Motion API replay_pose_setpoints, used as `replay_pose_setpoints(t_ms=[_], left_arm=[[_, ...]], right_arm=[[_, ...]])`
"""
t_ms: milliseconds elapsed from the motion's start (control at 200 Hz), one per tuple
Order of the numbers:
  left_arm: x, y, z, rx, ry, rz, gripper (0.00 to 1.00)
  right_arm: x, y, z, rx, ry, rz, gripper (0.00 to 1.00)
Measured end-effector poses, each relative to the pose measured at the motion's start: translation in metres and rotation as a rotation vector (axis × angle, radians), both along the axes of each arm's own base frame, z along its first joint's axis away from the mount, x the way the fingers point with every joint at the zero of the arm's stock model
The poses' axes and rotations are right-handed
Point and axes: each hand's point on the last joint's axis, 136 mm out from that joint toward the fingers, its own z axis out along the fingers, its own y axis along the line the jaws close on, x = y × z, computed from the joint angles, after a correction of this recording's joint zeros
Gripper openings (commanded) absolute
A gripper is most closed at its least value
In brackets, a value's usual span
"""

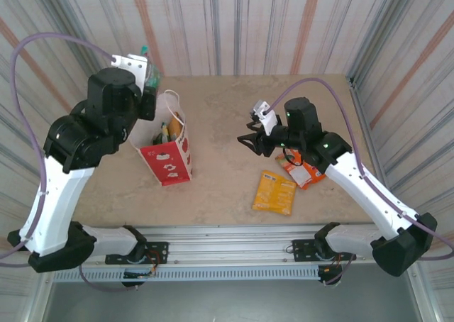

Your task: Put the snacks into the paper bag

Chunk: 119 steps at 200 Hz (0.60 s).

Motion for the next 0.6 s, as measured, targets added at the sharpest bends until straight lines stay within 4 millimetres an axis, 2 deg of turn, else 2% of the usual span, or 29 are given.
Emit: replay_pose_setpoints(t_ms=[155,346,476,596], left_arm=[[0.01,0.021,-0.044,0.05,0.144,0.107,0.0],[0.021,0.023,-0.105,0.053,0.308,0.114,0.03],[0.03,0.017,-0.128,0.017,0.355,0.09,0.04],[0.039,0.005,-0.138,-0.042,0.362,0.051,0.05]], right_arm=[[-0.003,0.004,-0.002,0.004,0.014,0.01,0.57],[-0.003,0.006,-0.005,0.0,0.027,0.015,0.56],[-0.004,0.008,-0.007,-0.002,0.031,0.021,0.56],[-0.005,0.009,-0.007,-0.002,0.033,0.024,0.56]])
